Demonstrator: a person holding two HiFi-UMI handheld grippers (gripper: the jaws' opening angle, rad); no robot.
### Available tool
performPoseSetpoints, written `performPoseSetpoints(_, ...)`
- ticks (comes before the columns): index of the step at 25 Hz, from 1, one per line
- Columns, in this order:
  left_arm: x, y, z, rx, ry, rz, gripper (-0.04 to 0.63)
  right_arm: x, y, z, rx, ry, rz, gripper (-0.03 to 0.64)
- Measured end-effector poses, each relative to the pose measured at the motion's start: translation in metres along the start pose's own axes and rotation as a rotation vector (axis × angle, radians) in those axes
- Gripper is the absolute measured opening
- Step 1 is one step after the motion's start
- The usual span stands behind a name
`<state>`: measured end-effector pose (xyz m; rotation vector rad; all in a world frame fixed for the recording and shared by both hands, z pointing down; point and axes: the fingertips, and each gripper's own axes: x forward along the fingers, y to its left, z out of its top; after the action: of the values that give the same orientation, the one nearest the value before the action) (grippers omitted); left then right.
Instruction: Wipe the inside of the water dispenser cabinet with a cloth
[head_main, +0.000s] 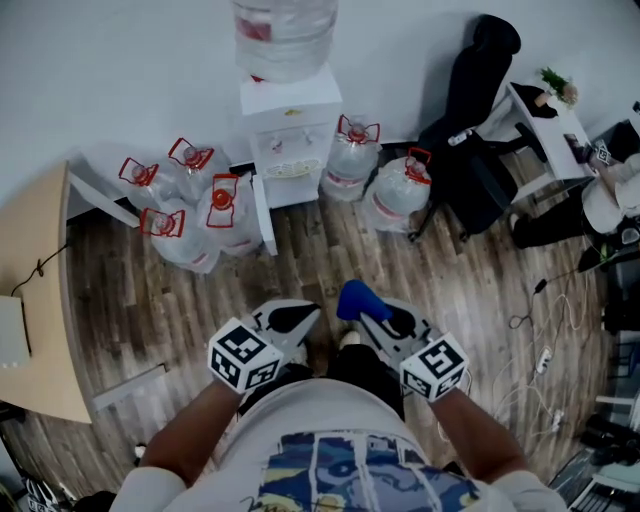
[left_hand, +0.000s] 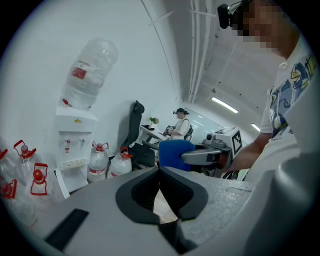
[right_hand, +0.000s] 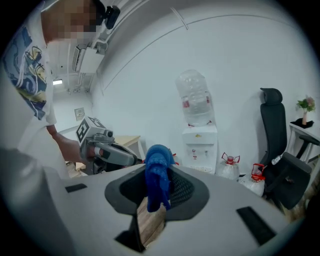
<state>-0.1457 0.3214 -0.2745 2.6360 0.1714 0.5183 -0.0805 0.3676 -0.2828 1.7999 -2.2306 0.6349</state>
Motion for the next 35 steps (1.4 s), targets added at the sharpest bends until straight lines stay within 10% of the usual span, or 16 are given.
performPoseSetpoints(21,0.215,0.197,0.095,-0.137,-0.058,0.247,0.003,0.248,-0.261,0.043,-0.232,0.197,0.407,0.084)
performPoseSetpoints(35,0.347,0.323,-0.022,-0.115,-0.066,0.130,0.003,0.444,-0.337,-0.135,-0.348,0.252,0.552,0.084)
